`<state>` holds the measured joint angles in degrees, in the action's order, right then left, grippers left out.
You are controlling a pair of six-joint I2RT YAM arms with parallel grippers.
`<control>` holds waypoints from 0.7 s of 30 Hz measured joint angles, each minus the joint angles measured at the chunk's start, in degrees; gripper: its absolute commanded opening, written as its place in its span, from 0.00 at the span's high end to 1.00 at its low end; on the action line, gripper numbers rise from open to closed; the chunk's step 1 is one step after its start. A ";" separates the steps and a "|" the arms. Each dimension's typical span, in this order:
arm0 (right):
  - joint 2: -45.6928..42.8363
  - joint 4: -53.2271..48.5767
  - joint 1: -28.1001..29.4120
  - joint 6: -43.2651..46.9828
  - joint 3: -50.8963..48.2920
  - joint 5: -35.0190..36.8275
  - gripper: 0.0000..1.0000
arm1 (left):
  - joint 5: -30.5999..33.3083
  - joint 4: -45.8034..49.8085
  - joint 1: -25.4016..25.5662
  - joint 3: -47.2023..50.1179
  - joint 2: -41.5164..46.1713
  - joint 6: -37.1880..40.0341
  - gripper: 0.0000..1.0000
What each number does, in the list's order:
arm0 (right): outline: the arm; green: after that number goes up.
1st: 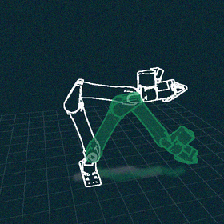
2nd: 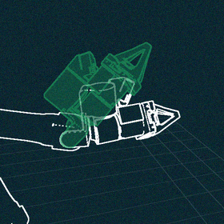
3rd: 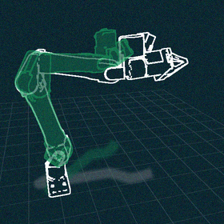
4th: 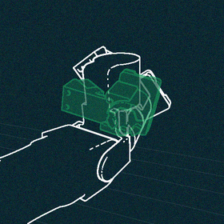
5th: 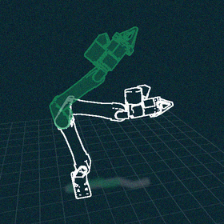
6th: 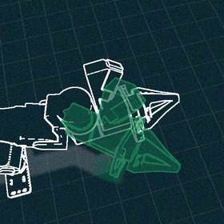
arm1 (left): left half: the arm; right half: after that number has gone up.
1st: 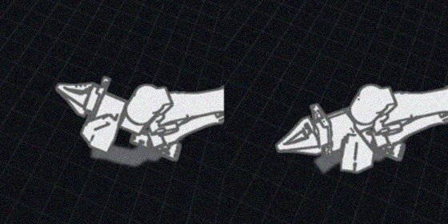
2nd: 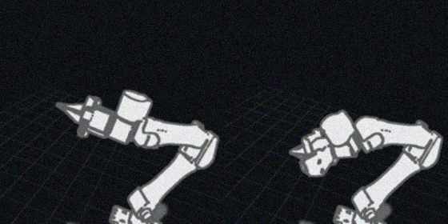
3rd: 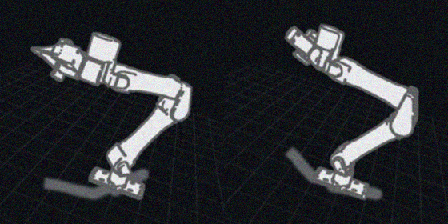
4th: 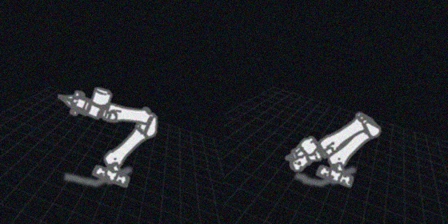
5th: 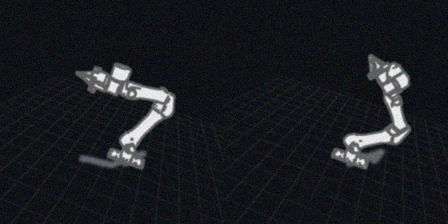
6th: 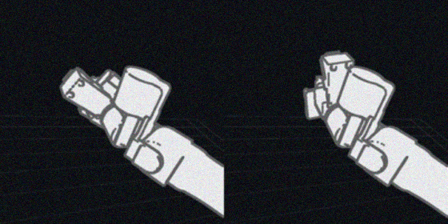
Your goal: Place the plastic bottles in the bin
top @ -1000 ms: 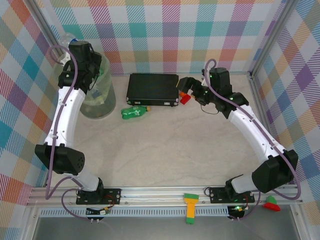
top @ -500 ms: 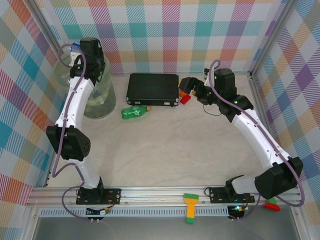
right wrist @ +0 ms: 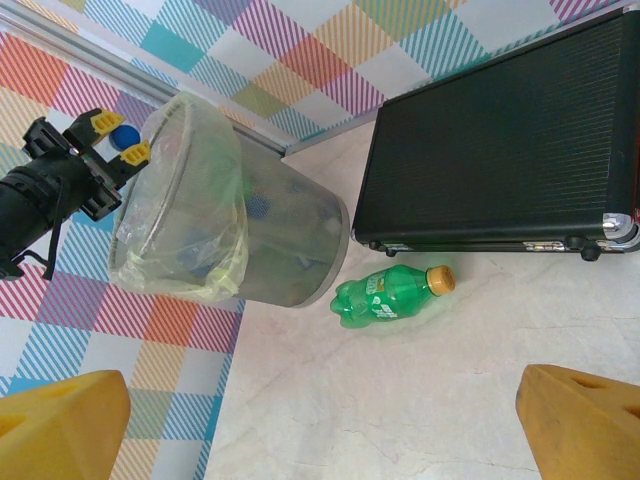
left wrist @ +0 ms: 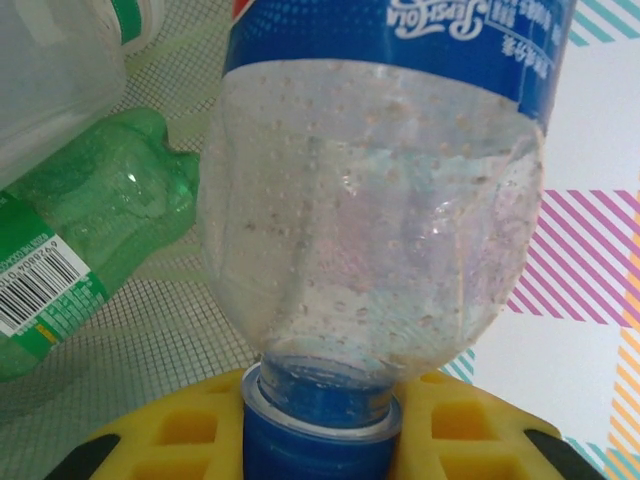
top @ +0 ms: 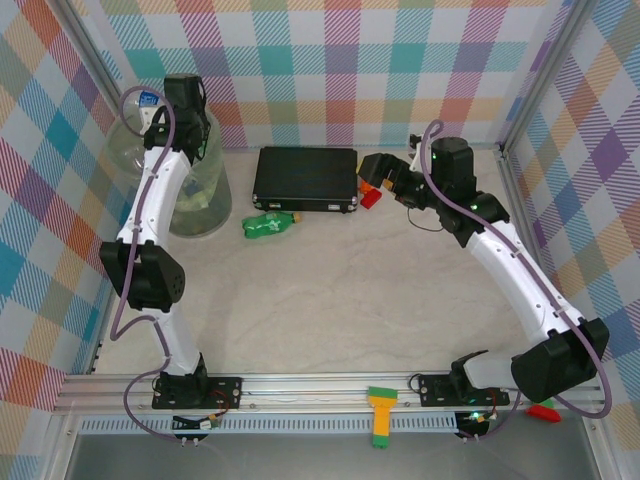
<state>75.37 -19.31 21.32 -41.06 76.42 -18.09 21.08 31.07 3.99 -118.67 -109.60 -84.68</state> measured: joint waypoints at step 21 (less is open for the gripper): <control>0.00 0.61 0.00 -0.70 -1.92 -0.33 0.01 | -1.07 1.38 -0.87 -1.60 0.59 1.99 0.10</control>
<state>75.37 -18.70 21.32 -41.76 74.50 -18.41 20.01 32.45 3.11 -120.27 -109.01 -82.70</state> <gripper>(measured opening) 0.990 0.895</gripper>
